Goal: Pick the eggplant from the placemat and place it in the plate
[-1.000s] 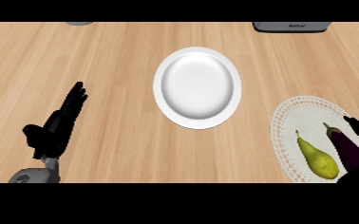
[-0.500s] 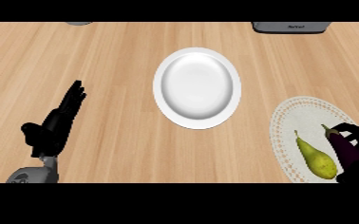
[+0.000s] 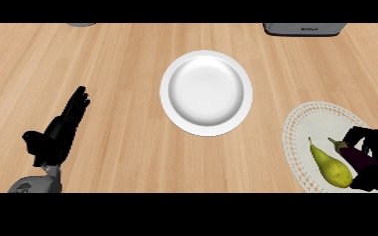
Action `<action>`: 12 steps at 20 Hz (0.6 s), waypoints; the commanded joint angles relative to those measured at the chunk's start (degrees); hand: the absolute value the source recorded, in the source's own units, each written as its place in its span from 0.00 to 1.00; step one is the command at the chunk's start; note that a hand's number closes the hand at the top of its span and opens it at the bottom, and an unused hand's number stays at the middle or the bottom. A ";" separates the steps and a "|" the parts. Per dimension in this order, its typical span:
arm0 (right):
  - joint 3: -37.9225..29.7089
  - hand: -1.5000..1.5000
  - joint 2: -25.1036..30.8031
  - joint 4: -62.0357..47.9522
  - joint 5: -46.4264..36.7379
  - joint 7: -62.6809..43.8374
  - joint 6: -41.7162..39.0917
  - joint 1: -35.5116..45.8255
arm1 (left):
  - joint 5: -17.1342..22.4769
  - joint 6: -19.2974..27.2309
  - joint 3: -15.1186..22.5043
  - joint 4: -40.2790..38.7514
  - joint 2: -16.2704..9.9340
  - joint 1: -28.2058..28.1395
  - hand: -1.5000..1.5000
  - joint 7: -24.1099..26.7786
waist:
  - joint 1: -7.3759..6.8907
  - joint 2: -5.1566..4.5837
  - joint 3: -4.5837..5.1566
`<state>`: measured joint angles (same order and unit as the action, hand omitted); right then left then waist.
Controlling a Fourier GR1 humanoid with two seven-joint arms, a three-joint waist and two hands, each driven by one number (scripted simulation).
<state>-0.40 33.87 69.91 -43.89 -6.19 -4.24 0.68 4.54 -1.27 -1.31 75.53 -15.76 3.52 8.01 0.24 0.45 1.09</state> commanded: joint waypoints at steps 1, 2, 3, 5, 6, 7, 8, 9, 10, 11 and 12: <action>1.64 1.00 -8.14 10.79 -3.72 -10.94 8.57 -6.49 | -0.87 1.99 -0.07 -0.27 1.08 -0.48 0.50 -0.43 | 1.84 0.16 -0.91; 0.86 1.00 -10.63 11.31 -4.03 -13.87 10.81 -7.69 | 0.13 1.13 -1.38 0.29 -0.34 0.04 0.50 -0.47 | 2.36 0.35 -0.90; -0.54 1.00 -11.66 14.33 -2.90 -16.59 10.60 -8.75 | 0.80 0.38 -2.12 0.31 -1.22 -1.60 0.50 -0.44 | 3.30 0.88 -0.76; -1.32 1.00 -15.49 16.59 -4.23 -21.28 14.11 -12.46 | 0.59 1.39 -1.80 0.19 0.05 -3.17 0.50 0.00 | 5.15 1.45 -0.67; -0.34 1.00 -17.39 19.46 -5.96 -22.32 16.61 -13.91 | 0.60 1.33 -3.32 0.11 -2.01 -2.61 0.50 -0.33 | 5.28 1.47 -0.70; 0.48 1.00 -17.99 23.61 -7.77 -23.93 17.52 -15.50 | 1.51 0.42 -3.47 -0.33 -1.78 -2.47 0.50 -0.33 | 5.42 1.29 -0.60; 2.83 1.00 -20.38 26.25 -9.28 -24.25 18.83 -17.33 | 0.87 1.26 -3.00 0.67 -1.53 -2.56 0.50 -0.97 | 5.37 1.50 -0.68; 3.99 1.00 -22.63 29.25 -10.45 -25.72 20.48 -18.58 | 0.57 1.14 -2.00 1.16 -0.52 -3.64 0.50 -0.10 | 4.48 1.22 -0.74; 6.10 1.00 -23.05 33.37 -12.58 -27.28 19.88 -20.91 | 1.16 0.96 -2.79 1.35 -1.18 -3.02 0.50 -0.78 | 4.91 1.31 -0.61; 9.15 1.00 -25.06 35.29 -17.96 -30.65 21.36 -21.34 | 0.06 1.31 -1.80 1.26 -0.95 -2.49 0.50 -0.98 | 3.69 0.68 -0.68; 10.76 1.00 -25.72 39.38 -20.34 -32.09 21.62 -23.13 | 0.67 0.38 -2.60 0.16 -1.34 -3.44 0.50 0.91 | 3.65 0.64 -0.56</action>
<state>4.05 14.61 99.13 -57.02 -31.71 13.81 -17.42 5.14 -0.36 -3.60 76.13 -16.79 0.84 7.76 4.62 1.66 1.17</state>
